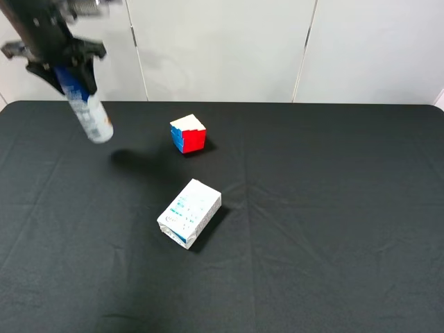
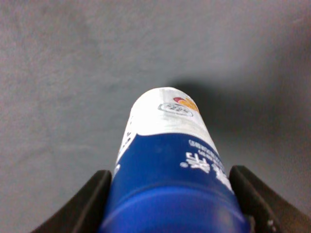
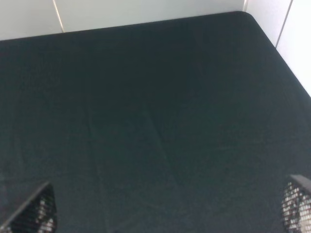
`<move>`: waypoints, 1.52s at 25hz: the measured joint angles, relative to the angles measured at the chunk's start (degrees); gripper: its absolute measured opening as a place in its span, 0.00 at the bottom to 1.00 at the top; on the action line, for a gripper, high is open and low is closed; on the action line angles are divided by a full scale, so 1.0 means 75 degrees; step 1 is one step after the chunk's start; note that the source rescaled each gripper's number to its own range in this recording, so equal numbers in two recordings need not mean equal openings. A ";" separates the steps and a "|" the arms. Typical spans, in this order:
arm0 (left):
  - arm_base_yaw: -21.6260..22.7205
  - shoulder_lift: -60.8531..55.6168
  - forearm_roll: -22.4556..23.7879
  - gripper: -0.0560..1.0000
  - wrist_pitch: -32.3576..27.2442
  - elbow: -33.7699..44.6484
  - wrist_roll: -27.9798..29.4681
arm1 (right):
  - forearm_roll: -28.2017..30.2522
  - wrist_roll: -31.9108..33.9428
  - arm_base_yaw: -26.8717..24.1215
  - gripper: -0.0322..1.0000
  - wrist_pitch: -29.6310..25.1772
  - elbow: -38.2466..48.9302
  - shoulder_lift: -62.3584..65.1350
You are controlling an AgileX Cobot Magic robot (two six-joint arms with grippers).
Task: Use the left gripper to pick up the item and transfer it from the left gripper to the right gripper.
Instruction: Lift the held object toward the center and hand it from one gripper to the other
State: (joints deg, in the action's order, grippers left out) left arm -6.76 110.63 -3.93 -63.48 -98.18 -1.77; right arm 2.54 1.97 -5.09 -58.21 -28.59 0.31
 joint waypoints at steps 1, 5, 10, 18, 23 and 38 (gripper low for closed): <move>0.0000 0.0000 0.0000 0.05 0.0000 0.0000 0.0000 | 0.0000 0.0000 0.0000 1.00 0.0000 0.0000 0.0000; 0.0000 -0.0537 -0.1095 0.05 -0.0091 -0.0091 -0.0242 | 0.0000 0.0000 0.0000 1.00 0.0000 0.0000 0.0000; -0.0293 -0.0959 -0.1978 0.05 -0.0256 -0.0093 -0.0604 | 0.0000 0.0000 0.0000 1.00 0.0000 0.0000 0.0000; -0.2213 -0.1006 -0.2436 0.05 0.0106 -0.0093 -0.0868 | 0.0000 0.0000 0.0000 1.00 0.0000 0.0000 0.0000; -0.3389 -0.1006 -0.2452 0.05 0.0613 -0.0093 -0.1046 | -0.0009 0.0000 0.0000 1.00 0.0000 0.0000 0.0000; -0.4210 -0.0516 -0.5386 0.05 0.0861 -0.0093 -0.3441 | -0.2664 -0.3670 0.1219 1.00 0.2507 -0.0604 -0.3151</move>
State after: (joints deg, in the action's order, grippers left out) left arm -38.33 106.76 -44.32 -57.02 -98.87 -27.57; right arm -17.44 -25.55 4.06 -39.41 -33.12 -23.32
